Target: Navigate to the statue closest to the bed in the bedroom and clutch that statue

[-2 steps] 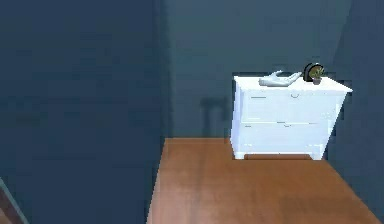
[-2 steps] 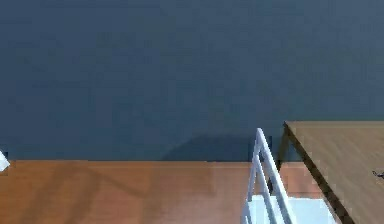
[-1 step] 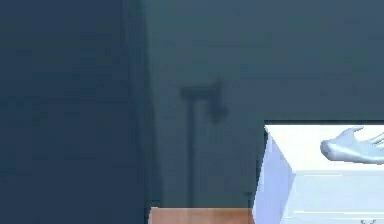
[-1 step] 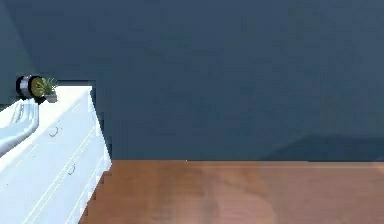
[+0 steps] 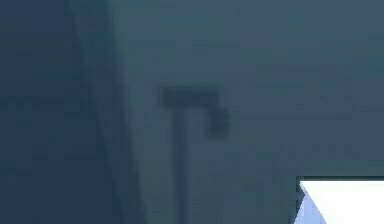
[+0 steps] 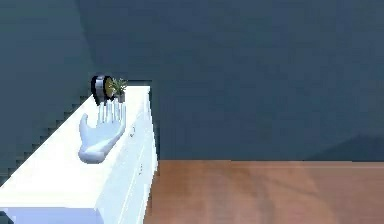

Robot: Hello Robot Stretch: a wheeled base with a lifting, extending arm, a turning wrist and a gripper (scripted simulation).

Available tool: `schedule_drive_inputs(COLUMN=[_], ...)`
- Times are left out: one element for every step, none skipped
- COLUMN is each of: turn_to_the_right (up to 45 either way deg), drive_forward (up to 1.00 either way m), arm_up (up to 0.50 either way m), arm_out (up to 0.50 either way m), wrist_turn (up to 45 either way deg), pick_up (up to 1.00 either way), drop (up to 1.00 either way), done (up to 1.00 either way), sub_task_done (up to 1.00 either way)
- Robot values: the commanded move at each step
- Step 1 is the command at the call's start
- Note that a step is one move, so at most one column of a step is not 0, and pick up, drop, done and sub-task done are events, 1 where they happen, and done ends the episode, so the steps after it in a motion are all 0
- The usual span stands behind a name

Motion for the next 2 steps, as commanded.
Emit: schedule_drive_inputs(turn_to_the_right=[45.0, 45.0], drive_forward=[0.00, 0.00], arm_up=[0.00, 0.00], arm_out=[0.00, 0.00], wrist_turn=[0.0, 0.0], pick_up=[0.00, 0.00], drop=[0.00, 0.00], done=[0.00, 0.00], sub_task_done=[0.00, 0.00])
